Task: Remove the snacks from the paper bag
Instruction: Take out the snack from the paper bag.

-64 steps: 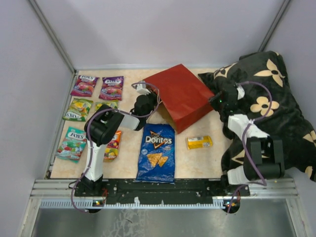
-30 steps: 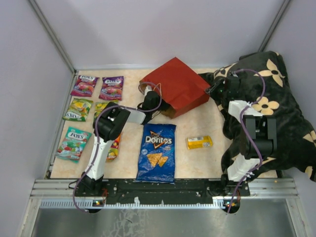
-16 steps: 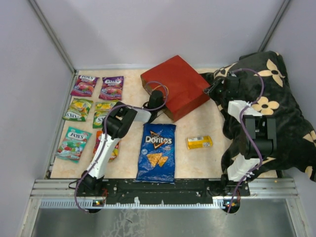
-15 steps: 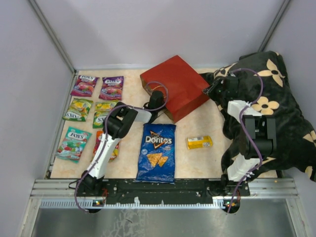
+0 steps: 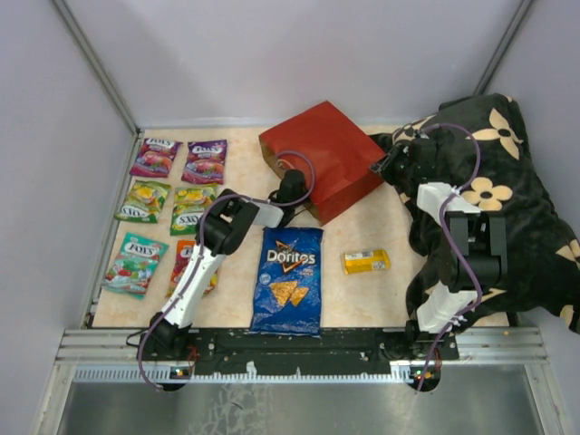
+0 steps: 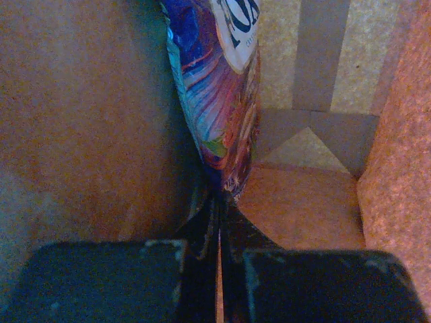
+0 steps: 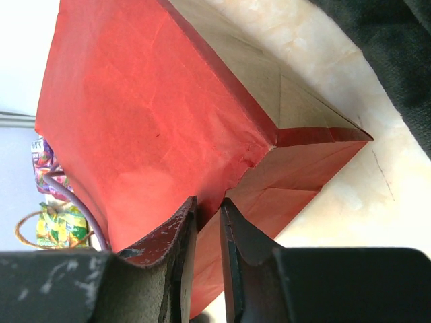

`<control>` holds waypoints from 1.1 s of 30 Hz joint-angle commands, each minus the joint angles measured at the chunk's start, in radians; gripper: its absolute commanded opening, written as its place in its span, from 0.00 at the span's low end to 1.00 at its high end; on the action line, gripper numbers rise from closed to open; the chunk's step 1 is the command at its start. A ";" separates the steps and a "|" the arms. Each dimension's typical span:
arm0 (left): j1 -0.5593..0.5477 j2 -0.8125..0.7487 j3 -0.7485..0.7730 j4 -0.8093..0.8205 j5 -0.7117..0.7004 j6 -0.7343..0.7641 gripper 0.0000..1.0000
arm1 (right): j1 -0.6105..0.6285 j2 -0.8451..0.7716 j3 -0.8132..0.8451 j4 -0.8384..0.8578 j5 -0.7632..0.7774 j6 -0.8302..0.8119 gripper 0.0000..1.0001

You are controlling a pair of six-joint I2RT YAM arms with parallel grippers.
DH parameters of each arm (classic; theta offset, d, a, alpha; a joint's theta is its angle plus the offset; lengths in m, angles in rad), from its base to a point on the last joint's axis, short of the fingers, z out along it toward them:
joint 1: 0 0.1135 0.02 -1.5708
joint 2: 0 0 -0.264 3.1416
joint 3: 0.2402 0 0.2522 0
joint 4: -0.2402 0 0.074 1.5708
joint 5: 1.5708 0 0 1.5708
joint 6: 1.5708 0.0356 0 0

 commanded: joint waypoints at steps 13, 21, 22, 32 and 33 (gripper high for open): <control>0.072 -0.368 -0.441 0.117 -0.098 0.296 0.00 | -0.012 -0.083 -0.016 0.103 0.023 0.093 0.21; 0.094 -0.506 -0.588 0.120 -0.124 0.364 0.00 | -0.012 -0.109 -0.028 0.107 0.057 0.118 0.20; 0.094 -0.522 -0.603 0.120 -0.122 0.373 0.00 | -0.012 -0.113 -0.031 0.109 0.071 0.124 0.20; 0.115 -0.711 -0.751 0.021 -0.070 0.614 0.00 | 0.084 -0.196 0.024 0.006 0.213 -0.088 0.77; 0.119 -0.738 -0.771 0.003 -0.070 0.643 0.00 | 0.115 -0.205 0.041 -0.017 0.242 -0.146 0.81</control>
